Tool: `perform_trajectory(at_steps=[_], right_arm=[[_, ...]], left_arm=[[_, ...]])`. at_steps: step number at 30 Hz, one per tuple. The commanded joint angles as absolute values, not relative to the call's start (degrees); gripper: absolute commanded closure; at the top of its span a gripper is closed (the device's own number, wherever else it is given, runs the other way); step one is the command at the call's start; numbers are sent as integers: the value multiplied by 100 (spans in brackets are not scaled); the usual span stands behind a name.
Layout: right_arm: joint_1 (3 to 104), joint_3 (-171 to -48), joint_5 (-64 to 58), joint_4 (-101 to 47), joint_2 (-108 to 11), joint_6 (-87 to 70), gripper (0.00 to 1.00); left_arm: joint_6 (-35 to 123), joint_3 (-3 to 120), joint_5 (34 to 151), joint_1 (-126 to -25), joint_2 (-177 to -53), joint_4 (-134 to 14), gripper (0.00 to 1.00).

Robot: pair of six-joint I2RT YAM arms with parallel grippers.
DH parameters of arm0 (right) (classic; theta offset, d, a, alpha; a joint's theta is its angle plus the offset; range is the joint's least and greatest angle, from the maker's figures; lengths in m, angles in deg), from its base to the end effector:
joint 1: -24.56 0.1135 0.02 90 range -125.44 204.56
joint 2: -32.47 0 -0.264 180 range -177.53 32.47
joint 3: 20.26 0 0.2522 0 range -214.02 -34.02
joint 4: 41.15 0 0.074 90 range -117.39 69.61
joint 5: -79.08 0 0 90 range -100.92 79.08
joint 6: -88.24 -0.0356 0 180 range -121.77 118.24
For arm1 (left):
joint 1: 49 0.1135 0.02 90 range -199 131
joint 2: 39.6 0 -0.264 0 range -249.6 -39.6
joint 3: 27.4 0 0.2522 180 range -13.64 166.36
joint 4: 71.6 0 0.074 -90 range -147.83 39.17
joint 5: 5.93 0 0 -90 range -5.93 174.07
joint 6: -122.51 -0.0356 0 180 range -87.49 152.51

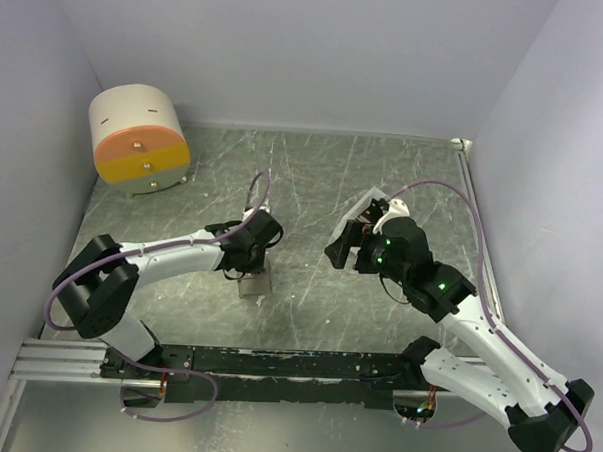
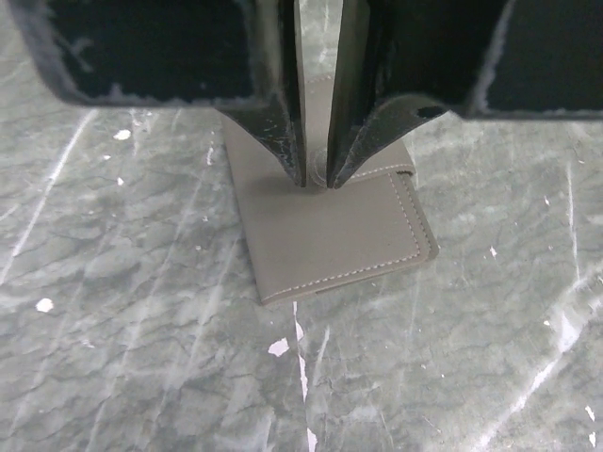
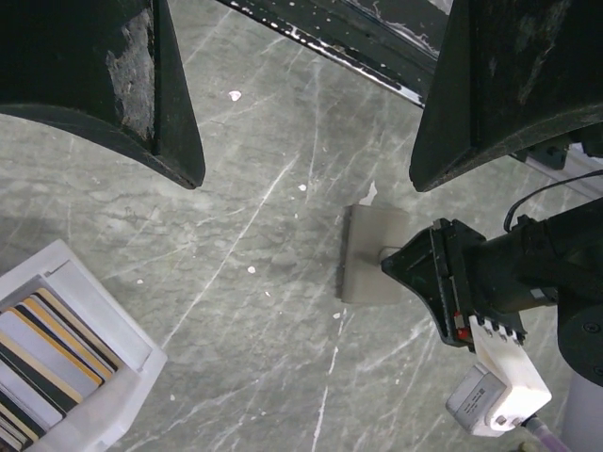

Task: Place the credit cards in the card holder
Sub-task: Open the card holder at the center of the board.

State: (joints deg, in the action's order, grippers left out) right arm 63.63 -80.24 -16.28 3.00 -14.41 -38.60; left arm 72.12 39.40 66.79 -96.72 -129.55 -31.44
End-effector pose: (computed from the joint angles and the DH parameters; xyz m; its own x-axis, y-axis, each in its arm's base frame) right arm 0.1410 0.1102 0.3069 -0.6595 0.2335 -0.7145 -0.2124 0.8539 0.4751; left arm 0.2098 -0.2150 0.1819 -0.8563 0.0368 -0.5152 0.0919 0.9924 -0.0819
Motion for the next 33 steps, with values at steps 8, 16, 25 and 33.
perform_trajectory(at_steps=[8, 16, 25, 33], right_arm=[[6341, -7974, -1622, 103, -1260, -3964, 8], [6341, -8130, -1767, 247, -1274, -3822, 8], [6341, -7809, -1569, -6, -1333, -3881, 8], [6342, -7510, -974, -578, -1431, -4013, 12]], left_arm=[[7176, 4221, 6387, -9828, -12680, -2459, 59], [7182, 3930, 6549, -9824, -12914, -2829, 56], [7149, 3533, 6643, -9840, -13192, -3360, 55], [7227, 3368, 6382, -9987, -13154, -3382, 79]])
